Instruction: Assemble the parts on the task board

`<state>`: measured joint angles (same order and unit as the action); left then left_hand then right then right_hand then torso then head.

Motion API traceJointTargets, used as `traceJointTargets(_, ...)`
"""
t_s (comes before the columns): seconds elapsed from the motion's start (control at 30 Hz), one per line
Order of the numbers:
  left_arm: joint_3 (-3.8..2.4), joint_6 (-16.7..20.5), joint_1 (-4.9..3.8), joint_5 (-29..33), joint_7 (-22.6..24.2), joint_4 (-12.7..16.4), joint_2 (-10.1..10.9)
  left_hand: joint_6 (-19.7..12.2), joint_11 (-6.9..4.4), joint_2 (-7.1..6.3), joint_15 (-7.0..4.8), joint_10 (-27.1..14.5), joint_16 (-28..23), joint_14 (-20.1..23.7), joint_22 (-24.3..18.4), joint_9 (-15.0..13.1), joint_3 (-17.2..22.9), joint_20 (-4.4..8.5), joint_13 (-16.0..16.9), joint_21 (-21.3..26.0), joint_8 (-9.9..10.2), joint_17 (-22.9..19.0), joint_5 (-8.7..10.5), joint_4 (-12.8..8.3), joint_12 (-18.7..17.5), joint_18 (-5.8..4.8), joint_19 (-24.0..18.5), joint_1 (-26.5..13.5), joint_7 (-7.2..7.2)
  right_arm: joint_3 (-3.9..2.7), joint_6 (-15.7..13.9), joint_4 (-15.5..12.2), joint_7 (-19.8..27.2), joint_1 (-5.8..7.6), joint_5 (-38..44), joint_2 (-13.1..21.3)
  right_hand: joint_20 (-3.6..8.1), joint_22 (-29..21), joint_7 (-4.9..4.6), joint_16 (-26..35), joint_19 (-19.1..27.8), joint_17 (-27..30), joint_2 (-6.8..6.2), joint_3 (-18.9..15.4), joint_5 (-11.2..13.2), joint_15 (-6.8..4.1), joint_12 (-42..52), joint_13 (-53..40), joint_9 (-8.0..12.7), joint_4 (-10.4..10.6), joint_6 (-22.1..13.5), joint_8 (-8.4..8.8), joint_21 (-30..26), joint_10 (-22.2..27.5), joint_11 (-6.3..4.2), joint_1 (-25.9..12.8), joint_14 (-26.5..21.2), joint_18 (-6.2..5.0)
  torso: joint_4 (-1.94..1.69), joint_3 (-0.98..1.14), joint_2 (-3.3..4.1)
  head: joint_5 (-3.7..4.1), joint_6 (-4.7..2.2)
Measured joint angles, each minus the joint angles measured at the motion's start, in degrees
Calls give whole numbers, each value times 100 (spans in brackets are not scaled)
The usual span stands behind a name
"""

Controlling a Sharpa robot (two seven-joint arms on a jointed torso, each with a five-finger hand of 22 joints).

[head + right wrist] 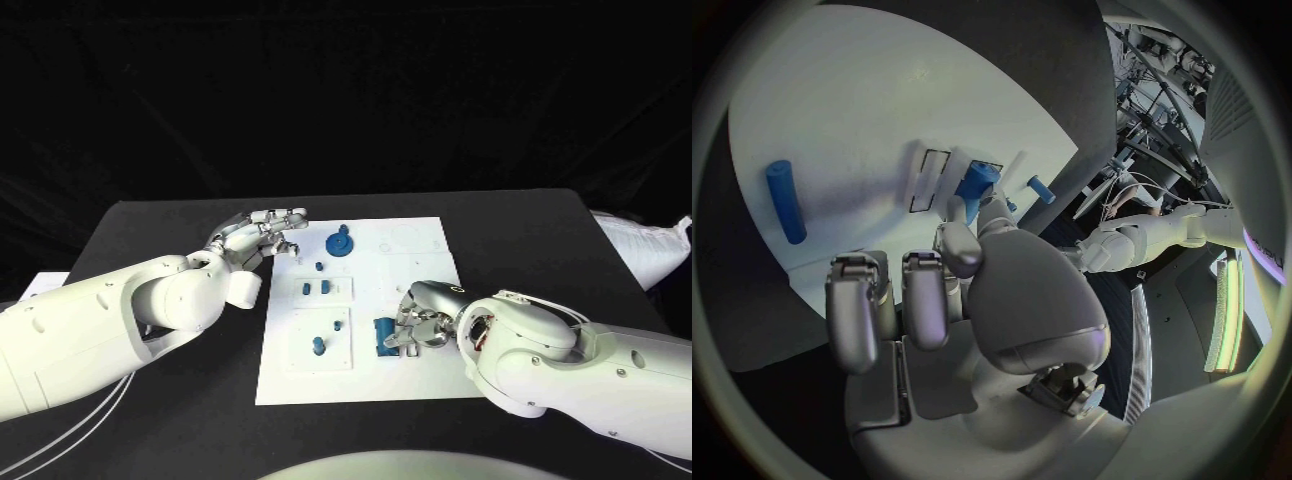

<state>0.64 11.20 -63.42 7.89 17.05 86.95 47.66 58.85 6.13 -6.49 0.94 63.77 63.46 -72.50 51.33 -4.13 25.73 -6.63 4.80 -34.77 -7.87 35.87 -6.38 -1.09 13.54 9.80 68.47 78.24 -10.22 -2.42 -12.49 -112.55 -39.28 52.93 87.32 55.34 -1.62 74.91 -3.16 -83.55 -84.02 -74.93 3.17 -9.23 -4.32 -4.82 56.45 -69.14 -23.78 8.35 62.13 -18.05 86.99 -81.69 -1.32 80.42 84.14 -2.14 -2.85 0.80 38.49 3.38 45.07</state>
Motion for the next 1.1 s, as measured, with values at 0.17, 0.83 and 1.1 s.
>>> traceJointTargets(0.17, 0, 0, 0, 0, 0, -1, -1, 0, 0, 0, 0, 0, 0, 0, 0, 0, 0, 0, 0, 0, 0, 0, 0, 0, 0, 0, 0, 0, 0, 17, -60, 5, 13, -24, 89, 35, 8, 0, 0, 0, -8, 0, 127, -148, -79, 0, -18, -14, -14, 281, 0, 0, 0, 0, 0, -200, 0, 0, 1, 0, -1, 0, 2)
traceJointTargets(0.83, 1, -19, 1, 0, -2, 22, 29, 0, -21, 0, 0, -20, 0, 0, 1, 5, 0, 0, 0, 0, -22, -16, 0, 0, 22, 0, 0, 0, 0, 20, -716, -383, 136, 311, -473, 1383, -107, -1, -226, 66, 2, 2, 105, -314, -1300, 94, -311, 63, 193, 509, -534, 551, -27, 113, 155, -121, -12, -1, 34, -5, -5, 113, -60)
traceJointTargets(1.1, 1, -36, 1, -4, -2, 99, 17, 0, -21, 0, 0, -20, 0, 0, -3, 4, 0, 0, 0, 0, -22, -16, 0, 0, 23, 0, 0, 0, 0, 94, -311, -279, 130, 330, -204, 1542, -107, 4, -176, 66, 2, 2, 121, -350, -1355, 94, -377, 105, 199, 575, -337, 551, -27, 114, 155, -94, -12, -1, 62, 4, -5, 215, -81)
